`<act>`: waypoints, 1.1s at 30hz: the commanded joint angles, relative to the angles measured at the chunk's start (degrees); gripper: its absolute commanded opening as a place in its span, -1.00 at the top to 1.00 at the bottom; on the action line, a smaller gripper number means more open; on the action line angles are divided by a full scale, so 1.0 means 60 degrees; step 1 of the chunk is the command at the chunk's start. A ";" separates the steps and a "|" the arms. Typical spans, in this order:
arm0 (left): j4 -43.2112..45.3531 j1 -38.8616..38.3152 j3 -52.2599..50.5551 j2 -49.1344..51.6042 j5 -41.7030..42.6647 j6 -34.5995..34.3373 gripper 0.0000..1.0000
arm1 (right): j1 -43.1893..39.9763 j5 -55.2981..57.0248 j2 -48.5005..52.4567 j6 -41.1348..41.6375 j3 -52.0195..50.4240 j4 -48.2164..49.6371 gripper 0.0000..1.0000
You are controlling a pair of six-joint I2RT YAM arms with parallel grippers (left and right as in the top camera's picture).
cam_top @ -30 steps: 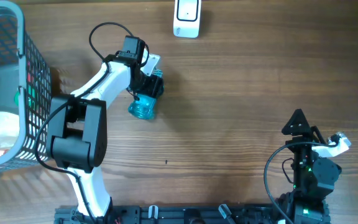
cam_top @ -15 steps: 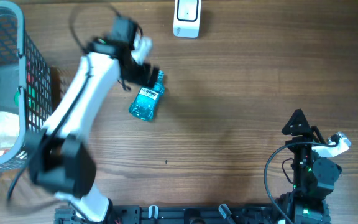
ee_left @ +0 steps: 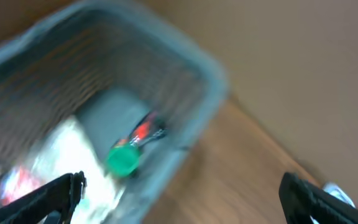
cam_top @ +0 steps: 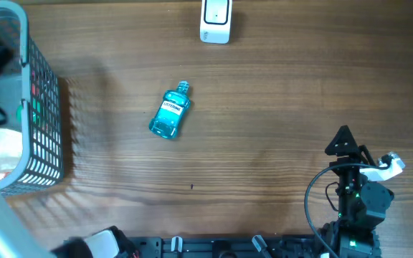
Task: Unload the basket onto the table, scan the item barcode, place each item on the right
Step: 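Return the left gripper into the basket and grasp the green container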
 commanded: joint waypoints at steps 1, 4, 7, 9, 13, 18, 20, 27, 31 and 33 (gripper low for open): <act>-0.0382 0.1592 -0.0430 0.1056 0.0302 -0.1923 -1.00 | -0.0025 0.0182 -0.0095 -0.0175 -0.0007 0.0029 -1.00; -0.0455 0.2018 -0.0441 0.1585 0.0310 -0.1931 -1.00 | -0.0025 0.0186 -0.0095 -0.0175 -0.0007 0.0029 -1.00; -0.0408 0.2080 -0.0441 0.2284 0.1198 -0.1876 -1.00 | -0.0025 0.0186 -0.0095 -0.0175 -0.0007 0.0029 -1.00; -0.0386 0.2058 -0.0441 0.2779 0.1909 -0.1373 -1.00 | -0.0025 0.0182 -0.0095 -0.0175 -0.0007 0.0029 -1.00; -0.0834 0.2055 -0.0484 0.3785 0.0849 -0.3661 -1.00 | -0.0025 0.0186 -0.0095 -0.0175 -0.0007 0.0029 -1.00; -0.0769 0.1916 -0.1373 0.4663 -0.0036 -0.6703 -1.00 | -0.0029 0.0186 -0.0095 -0.0171 -0.0007 0.0029 -1.00; -0.0346 0.1781 -0.1931 0.4739 -0.0073 -0.6972 -1.00 | -0.0025 0.0182 -0.0095 -0.0171 -0.0007 0.0029 -1.00; 0.1749 0.1198 -0.4302 0.4747 -0.0135 -0.7759 -1.00 | -0.0025 0.0186 -0.0095 -0.0175 -0.0007 0.0029 -1.00; 0.2932 0.0984 -0.5286 0.4750 -0.0138 -0.7759 -1.00 | -0.0025 0.0182 -0.0095 -0.0175 -0.0007 0.0029 -1.00; 0.3315 0.0980 -0.5584 0.4758 -0.0138 -0.7759 -1.00 | -0.0025 0.0186 -0.0095 -0.0175 -0.0007 0.0029 -1.00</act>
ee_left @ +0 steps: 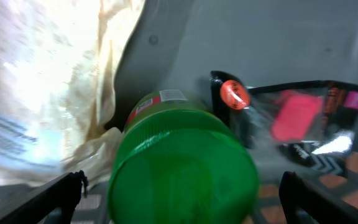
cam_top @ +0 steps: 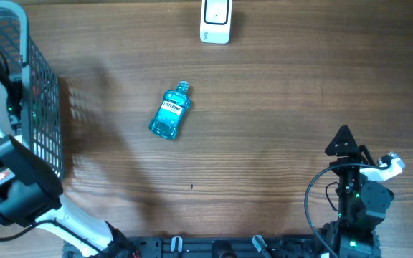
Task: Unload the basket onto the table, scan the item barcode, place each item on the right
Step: 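Return the left gripper into the basket and grasp the green container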
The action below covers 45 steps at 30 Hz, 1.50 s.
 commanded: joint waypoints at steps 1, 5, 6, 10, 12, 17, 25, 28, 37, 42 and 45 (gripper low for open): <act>0.0590 -0.0062 -0.0652 0.0004 -0.0193 -0.0342 -1.00 | -0.0025 0.0182 -0.0095 -0.0175 -0.0007 0.0033 -1.00; 0.0852 -0.0058 -0.0820 0.0022 -0.0535 -0.0335 -1.00 | -0.0025 0.0186 -0.0095 -0.0171 -0.0007 0.0033 -1.00; 0.0856 -0.0058 -0.0831 0.0029 -0.0601 -0.0339 -0.98 | -0.0025 0.0182 -0.0095 -0.0178 -0.0007 0.0033 -1.00; 0.0852 -0.0058 -0.0831 0.0109 -0.0641 -0.0339 -0.57 | -0.0025 0.0186 -0.0095 -0.0175 -0.0007 0.0033 -1.00; 0.0849 -0.0069 -0.0845 0.0127 -0.0627 -0.0339 -0.33 | -0.0029 0.0186 -0.0095 -0.0171 -0.0007 0.0033 -1.00; 0.0845 -0.0058 -0.0845 0.0124 -0.0641 -0.0331 -0.06 | -0.0025 0.0186 -0.0095 -0.0175 -0.0007 0.0033 -1.00; 0.0601 -0.0055 -0.0838 -0.0076 -0.0379 -0.0331 0.12 | -0.0025 0.0186 -0.0095 -0.0171 -0.0007 0.0033 -1.00; 0.0597 -0.0036 -0.0823 -0.0379 -0.0350 -0.0295 0.10 | -0.0025 0.0182 -0.0095 -0.0171 -0.0007 0.0033 -1.00; 0.0240 0.0627 -0.0408 -0.2353 0.0780 -0.0259 -0.01 | -0.0029 0.0186 -0.0095 -0.0175 -0.0007 0.0033 -1.00; 0.0284 0.1188 -0.0317 -0.3952 0.1570 -0.0262 -0.01 | -0.0025 0.0182 -0.0095 -0.0171 -0.0007 0.0033 -1.00; 0.0342 0.1479 -0.0313 -0.4918 0.2233 -0.0266 -0.05 | -0.0025 0.0182 -0.0095 -0.0171 -0.0007 0.0033 -1.00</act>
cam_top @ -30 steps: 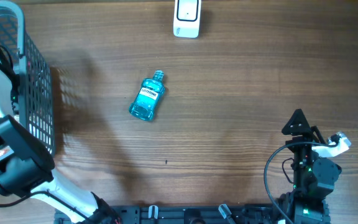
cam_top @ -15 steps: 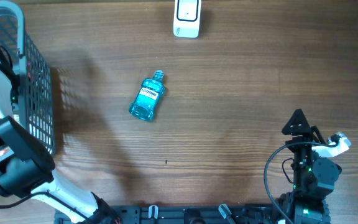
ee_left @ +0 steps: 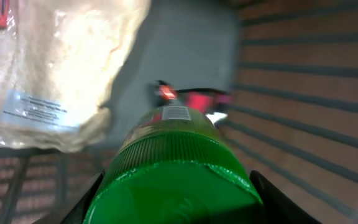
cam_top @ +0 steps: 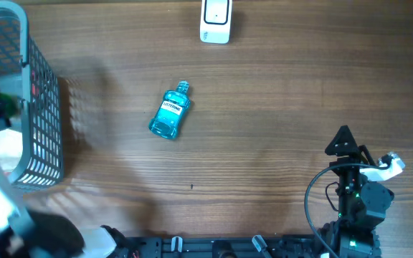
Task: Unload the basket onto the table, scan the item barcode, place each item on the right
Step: 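Return the left gripper into the basket and grasp the green container, then carry the green container to the scanner and set it beside the bottle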
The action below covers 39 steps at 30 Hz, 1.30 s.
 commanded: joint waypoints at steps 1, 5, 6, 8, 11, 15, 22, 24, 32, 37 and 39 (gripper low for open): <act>0.0153 0.0390 0.0291 -0.1464 0.1410 0.0033 -0.04 | -0.0025 0.0189 -0.0095 -0.0171 -0.0007 0.0029 -1.00; 0.0896 0.0441 0.0291 -0.2692 0.4207 -0.0004 -0.07 | -0.0029 0.0189 -0.0095 -0.0171 -0.0007 0.0029 -1.00; 0.1009 0.0390 0.0291 -0.2830 0.4634 -0.0004 -0.08 | -0.0025 0.0186 -0.0095 -0.0175 -0.0007 0.0029 -1.00; 0.1184 0.0200 0.0291 -0.3064 0.5333 -0.0004 -0.09 | -0.0025 0.0186 -0.0095 -0.0171 -0.0007 0.0029 -1.00; 0.1249 -0.0259 0.0291 -0.3151 0.5577 -0.0004 -0.10 | -0.0025 0.0186 -0.0095 -0.0175 -0.0007 0.0029 -1.00; 0.1253 -0.1260 0.0291 -0.3082 0.5599 -0.0055 -0.14 | -0.0025 0.0186 -0.0095 -0.0175 -0.0007 0.0029 -1.00; 0.1574 -0.3748 0.0291 -0.2379 0.4863 -0.0069 -0.16 | -0.0029 0.0186 -0.0095 -0.0171 -0.0007 0.0029 -1.00; 0.1581 -0.4495 0.0291 -0.2036 0.4554 -0.0069 -0.16 | -0.0025 0.0189 -0.0095 -0.0171 -0.0007 0.0029 -1.00; 0.1537 -0.7311 0.0291 0.0026 0.2579 0.0459 -0.14 | -0.0025 0.0189 -0.0095 -0.0175 -0.0007 0.0029 -1.00; 0.1534 -0.8459 0.0291 0.1370 0.2426 0.1089 -0.15 | -0.0025 0.0189 -0.0095 -0.0175 -0.0007 0.0029 -1.00; 0.1508 -0.8856 0.0291 0.1814 0.2350 0.1501 -0.17 | -0.0025 0.0186 -0.0095 -0.0175 -0.0007 0.0029 -1.00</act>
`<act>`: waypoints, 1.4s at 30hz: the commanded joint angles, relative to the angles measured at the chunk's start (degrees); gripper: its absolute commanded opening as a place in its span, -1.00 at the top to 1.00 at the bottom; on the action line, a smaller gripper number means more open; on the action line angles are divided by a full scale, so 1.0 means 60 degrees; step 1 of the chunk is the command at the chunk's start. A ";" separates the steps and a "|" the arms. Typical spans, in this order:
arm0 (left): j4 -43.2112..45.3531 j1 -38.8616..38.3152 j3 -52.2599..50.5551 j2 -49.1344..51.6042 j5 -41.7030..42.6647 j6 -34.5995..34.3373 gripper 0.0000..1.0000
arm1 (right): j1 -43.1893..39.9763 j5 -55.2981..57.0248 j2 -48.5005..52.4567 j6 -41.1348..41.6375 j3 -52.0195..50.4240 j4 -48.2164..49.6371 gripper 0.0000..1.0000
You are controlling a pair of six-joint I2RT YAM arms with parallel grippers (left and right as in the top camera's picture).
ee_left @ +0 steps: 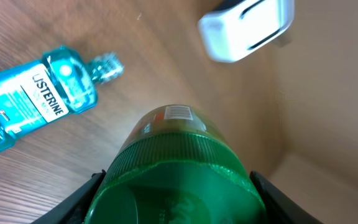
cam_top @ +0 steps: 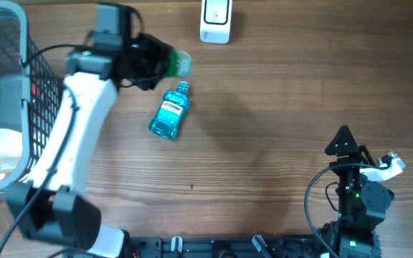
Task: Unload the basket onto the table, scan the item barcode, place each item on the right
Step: 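Carry the green container to the scanner and set it beside the bottle, then reach the left gripper into the basket and grasp the clear plastic bag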
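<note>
My left gripper point(cam_top: 162, 63) is shut on a green-lidded container point(cam_top: 176, 63), held above the table just left of the white barcode scanner point(cam_top: 215, 20). In the left wrist view the green lid point(ee_left: 179, 168) fills the bottom between my black fingers point(ee_left: 89, 194). A small label shows on the container's side, and the scanner point(ee_left: 247, 28) lies ahead at the top right. A blue Listerine bottle point(cam_top: 171, 113) lies on its side on the wood just below the held container. My right gripper point(cam_top: 343, 137) rests at the front right, its fingers together, holding nothing.
A grey wire basket point(cam_top: 40, 107) stands at the left edge with a clear bag and other packets inside. The Listerine bottle point(ee_left: 42, 102) lies close under the left arm. The wooden table point(cam_top: 278, 107) stretches between the scanner and the right arm.
My left gripper, shut on the green-lidded container, was inside the basket; now it holds it over the table beside the Listerine bottle, facing the scanner. The right arm has not moved.
My left gripper was open above the basket, looking down at the green-lidded container. Then it was down in the basket, open round the lid. Then it was shut on the container inside the basket. Now the container is out, near the scanner.
</note>
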 commanded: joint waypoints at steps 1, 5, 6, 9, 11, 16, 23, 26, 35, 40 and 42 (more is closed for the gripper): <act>-0.0044 -0.0856 0.0146 0.0790 -0.0444 0.1147 -0.17 | -0.0025 0.0186 -0.0095 -0.0175 -0.0007 0.0033 -1.00; -0.0554 -0.1592 0.0142 0.1475 -0.1392 0.2153 -0.20 | -0.0025 0.0189 -0.0095 -0.0171 -0.0007 0.0033 -1.00; -0.0670 -0.1741 0.0135 0.1592 -0.1603 0.2350 -0.21 | -0.0025 0.0186 -0.0095 -0.0171 -0.0007 0.0033 -1.00; -0.0998 -0.2233 0.0135 0.1880 -0.2208 0.2841 -0.21 | -0.0025 0.0189 -0.0095 -0.0175 -0.0007 0.0033 -1.00; -0.1100 -0.2514 0.0135 0.2029 -0.2612 0.3155 -0.21 | -0.0025 0.0186 -0.0095 -0.0171 -0.0007 0.0033 -1.00; -0.1333 -0.3235 0.0098 0.2510 -0.3821 0.3209 -0.24 | -0.0025 0.0189 -0.0095 -0.0171 -0.0007 0.0033 -1.00; -0.1268 -0.3952 0.0000 0.3588 -0.4623 0.3209 -0.32 | -0.0025 0.0186 -0.0095 -0.0171 -0.0007 0.0033 -1.00; -0.1239 -0.4047 0.0000 0.4044 -0.4652 0.3209 -0.45 | -0.0025 0.0186 -0.0095 -0.0175 -0.0007 0.0033 -1.00; -0.2703 -0.3785 0.0958 0.2779 -0.6543 0.3213 -1.00 | -0.0025 0.0186 -0.0095 -0.0171 -0.0007 0.0033 -1.00; -0.3468 -0.3603 0.3439 0.0816 -0.5872 0.4572 -1.00 | -0.0025 0.0186 -0.0095 -0.0171 -0.0007 0.0033 -1.00; -0.3337 -0.3592 0.4255 0.0197 -0.5635 0.5115 -1.00 | -0.0025 0.0189 -0.0095 -0.0175 -0.0007 0.0033 -1.00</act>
